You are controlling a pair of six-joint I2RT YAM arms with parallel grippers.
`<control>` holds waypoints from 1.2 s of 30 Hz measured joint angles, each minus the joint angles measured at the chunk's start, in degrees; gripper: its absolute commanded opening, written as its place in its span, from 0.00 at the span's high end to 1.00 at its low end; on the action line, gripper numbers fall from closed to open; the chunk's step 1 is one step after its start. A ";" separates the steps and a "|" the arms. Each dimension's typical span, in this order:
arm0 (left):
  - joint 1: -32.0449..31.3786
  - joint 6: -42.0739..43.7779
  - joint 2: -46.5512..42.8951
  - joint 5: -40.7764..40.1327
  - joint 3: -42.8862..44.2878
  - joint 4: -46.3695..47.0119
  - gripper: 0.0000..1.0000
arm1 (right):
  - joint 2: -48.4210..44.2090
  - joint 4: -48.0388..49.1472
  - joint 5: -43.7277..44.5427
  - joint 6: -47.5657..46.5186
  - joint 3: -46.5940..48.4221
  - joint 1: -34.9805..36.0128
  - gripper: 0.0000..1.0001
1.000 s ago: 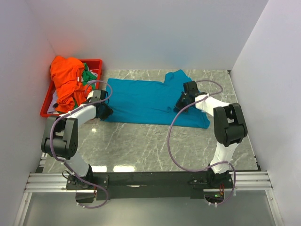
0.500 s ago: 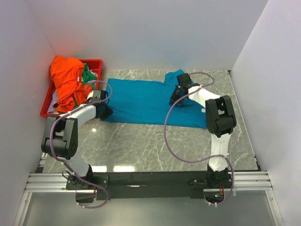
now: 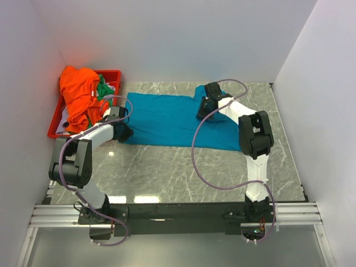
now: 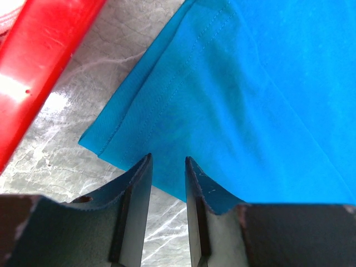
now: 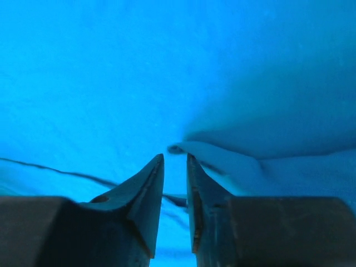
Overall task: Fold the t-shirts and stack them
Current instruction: Fold the tshirt
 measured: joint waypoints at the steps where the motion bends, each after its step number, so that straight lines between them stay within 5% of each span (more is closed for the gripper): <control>1: 0.00 0.02 0.00 0.00 0.00 0.00 0.64 | 0.00 0.07 0.04 -0.44 0.28 0.07 0.64; 11: 0.00 0.20 -0.02 0.02 0.00 0.00 0.64 | -1.29 -0.44 2.45 -3.61 0.57 0.37 0.55; 20: 0.00 0.22 -0.02 0.07 0.00 0.02 0.64 | -16.00 4.59 3.15 -1.57 -14.71 -2.12 0.55; 23: 0.00 0.22 -0.02 0.13 0.00 0.04 0.64 | -21.73 6.36 4.42 -0.44 -21.20 -3.08 0.60; 27: 0.00 0.22 -0.02 0.22 0.00 0.02 0.64 | -25.75 6.91 7.21 0.59 -26.29 -3.74 0.80; 36: 0.00 0.20 -0.02 0.72 0.00 0.07 0.65 | -18.91 6.49 8.37 0.42 -24.61 -5.07 0.80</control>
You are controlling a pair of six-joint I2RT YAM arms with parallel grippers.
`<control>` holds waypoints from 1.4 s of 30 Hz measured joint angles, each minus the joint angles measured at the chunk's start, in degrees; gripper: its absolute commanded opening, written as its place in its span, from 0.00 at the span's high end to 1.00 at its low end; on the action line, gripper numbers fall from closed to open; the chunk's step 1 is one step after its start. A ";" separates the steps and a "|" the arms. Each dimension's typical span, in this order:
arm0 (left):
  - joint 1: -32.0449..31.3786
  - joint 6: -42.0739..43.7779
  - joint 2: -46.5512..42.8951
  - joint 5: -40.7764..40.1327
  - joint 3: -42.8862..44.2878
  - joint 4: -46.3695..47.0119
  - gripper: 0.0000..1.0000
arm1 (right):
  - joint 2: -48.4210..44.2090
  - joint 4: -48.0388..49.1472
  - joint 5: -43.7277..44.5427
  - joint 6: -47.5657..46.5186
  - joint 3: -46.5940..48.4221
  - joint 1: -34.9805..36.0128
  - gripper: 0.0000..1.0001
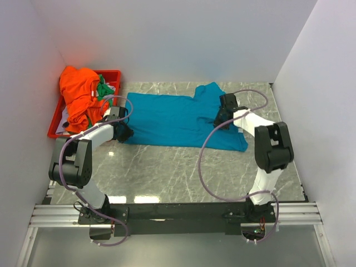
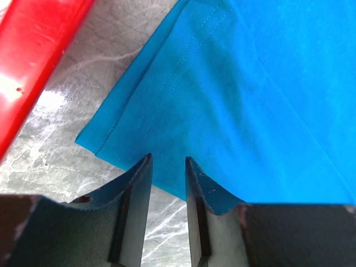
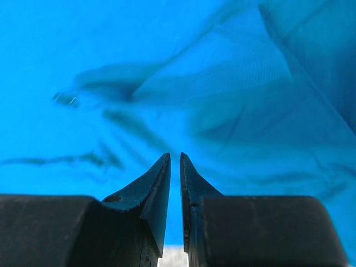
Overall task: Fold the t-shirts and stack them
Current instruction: Fold the tshirt
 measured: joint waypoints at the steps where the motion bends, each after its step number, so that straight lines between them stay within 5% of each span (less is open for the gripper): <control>1: 0.00 0.00 0.00 0.04 0.00 -0.04 0.65 | 1.75 -0.28 0.13 -0.20 1.29 -0.13 0.80; 16: 0.00 0.02 0.00 0.28 0.00 -0.09 0.65 | 16.17 -6.99 0.79 -2.64 24.17 -1.73 0.69; 24: 0.00 0.02 -0.24 0.66 0.00 -0.07 0.62 | 19.67 -9.60 -0.04 -4.02 26.84 -1.84 0.59; 30: 0.00 0.00 -3.17 2.29 0.00 0.63 0.58 | 11.87 -8.98 -0.72 -3.61 18.58 -3.37 0.55; 38: -0.35 -0.20 -5.25 3.78 0.11 5.01 0.56 | -12.48 -4.20 -2.32 2.10 -3.69 -9.70 0.54; 42: -1.62 -0.17 -2.56 3.76 0.44 6.47 0.56 | -16.35 -0.79 -3.61 5.20 -13.84 -9.88 0.54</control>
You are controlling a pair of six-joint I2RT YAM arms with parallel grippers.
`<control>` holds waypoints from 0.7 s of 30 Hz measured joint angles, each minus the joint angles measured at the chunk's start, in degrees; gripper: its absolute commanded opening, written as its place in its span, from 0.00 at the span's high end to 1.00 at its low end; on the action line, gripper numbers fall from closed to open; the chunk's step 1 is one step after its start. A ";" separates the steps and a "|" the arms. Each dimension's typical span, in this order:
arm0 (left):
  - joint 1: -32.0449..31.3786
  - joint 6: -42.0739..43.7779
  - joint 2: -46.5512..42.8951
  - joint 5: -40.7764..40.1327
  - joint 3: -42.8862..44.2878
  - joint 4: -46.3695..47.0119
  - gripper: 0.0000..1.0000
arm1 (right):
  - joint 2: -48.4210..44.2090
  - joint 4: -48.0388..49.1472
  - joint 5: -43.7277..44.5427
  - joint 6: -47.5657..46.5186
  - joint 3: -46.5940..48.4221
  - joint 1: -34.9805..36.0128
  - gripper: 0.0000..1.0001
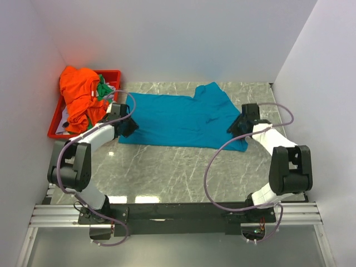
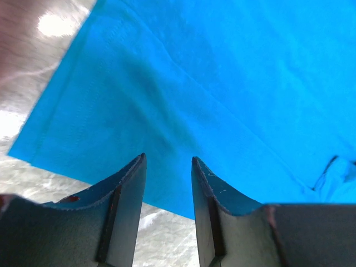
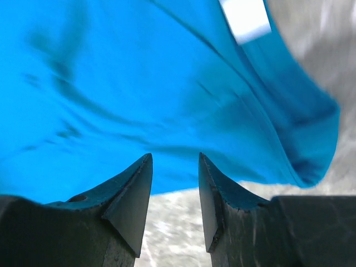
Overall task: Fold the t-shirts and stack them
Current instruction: Fold the tshirt
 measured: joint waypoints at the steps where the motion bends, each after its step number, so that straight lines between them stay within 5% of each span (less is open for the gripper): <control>1: -0.26 0.00 0.72 -0.02 0.00 0.33 0.56 | 0.09 0.31 -0.35 0.55 -1.51 -0.04 0.54; 21: -0.85 -3.17 5.22 -5.62 -2.84 2.12 0.63 | 5.29 1.03 -3.74 10.05 -5.40 -8.41 0.56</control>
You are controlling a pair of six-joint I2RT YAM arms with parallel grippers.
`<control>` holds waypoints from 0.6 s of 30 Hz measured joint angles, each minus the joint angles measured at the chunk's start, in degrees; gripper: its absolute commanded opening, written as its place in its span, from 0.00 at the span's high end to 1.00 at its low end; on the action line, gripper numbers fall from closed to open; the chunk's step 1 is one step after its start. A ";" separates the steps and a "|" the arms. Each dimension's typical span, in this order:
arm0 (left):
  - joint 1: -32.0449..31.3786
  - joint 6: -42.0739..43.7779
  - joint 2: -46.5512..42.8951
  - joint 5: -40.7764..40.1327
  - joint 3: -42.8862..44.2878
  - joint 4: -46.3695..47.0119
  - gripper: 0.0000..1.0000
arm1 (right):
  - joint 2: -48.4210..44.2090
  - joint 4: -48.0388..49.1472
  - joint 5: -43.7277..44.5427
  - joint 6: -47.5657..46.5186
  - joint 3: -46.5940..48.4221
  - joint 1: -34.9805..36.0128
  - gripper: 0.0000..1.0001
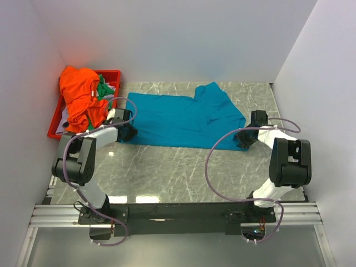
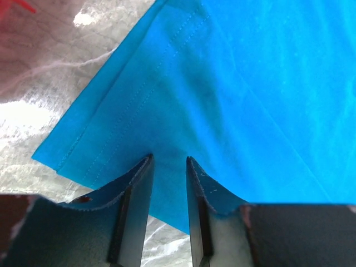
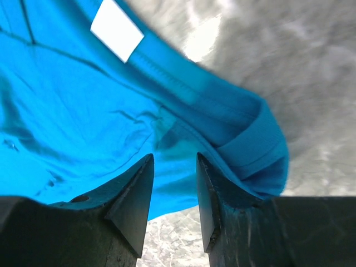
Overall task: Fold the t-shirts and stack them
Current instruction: Fold the tshirt
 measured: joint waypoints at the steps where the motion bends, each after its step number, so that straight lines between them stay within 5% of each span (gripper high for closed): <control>1: -0.20 -0.28 -0.26 -0.20 -0.50 0.48 0.63 | 0.00 -0.17 -0.15 0.04 0.00 -0.46 0.56; 18: -8.11 -9.16 -17.73 -4.44 -18.51 1.33 0.63 | -10.19 3.54 -3.02 -1.25 -11.80 -7.98 0.57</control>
